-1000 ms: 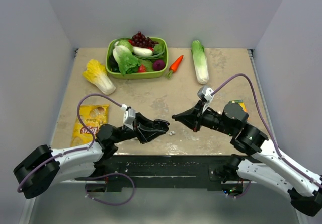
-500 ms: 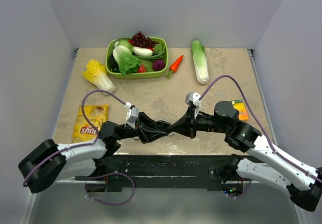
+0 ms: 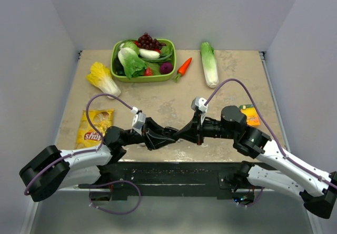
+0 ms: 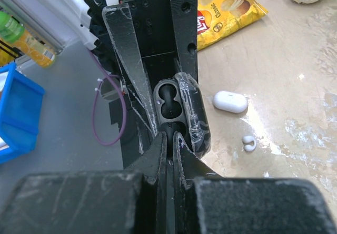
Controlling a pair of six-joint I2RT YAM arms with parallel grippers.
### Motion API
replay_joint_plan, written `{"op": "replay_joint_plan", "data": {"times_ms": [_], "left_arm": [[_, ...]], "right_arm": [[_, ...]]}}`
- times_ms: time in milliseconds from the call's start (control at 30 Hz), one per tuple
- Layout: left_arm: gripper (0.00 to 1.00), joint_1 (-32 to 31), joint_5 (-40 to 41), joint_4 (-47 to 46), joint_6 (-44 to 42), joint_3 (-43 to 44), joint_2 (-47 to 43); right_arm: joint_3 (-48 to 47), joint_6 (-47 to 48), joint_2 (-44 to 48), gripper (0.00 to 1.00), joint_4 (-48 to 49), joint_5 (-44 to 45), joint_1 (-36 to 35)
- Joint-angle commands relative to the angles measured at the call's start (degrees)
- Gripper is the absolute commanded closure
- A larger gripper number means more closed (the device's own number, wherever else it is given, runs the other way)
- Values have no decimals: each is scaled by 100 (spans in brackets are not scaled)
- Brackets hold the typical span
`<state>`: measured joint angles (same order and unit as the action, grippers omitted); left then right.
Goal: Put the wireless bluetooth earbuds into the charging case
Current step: Place the earbud in the charging case.
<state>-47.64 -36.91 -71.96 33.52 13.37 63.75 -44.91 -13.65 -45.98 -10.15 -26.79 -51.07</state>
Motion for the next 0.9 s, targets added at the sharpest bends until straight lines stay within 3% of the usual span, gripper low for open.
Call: {"op": "replay_joint_plan", "data": {"times_ms": [0,867], "left_arm": [[100,18,-124,-775,50,149,-29],[100,18,-141,-1092,85,237,85]], "right_arm": [[-150,170,89,100,-136,191,-26],[-132,152,-61,100,-224,332,-298]]}}
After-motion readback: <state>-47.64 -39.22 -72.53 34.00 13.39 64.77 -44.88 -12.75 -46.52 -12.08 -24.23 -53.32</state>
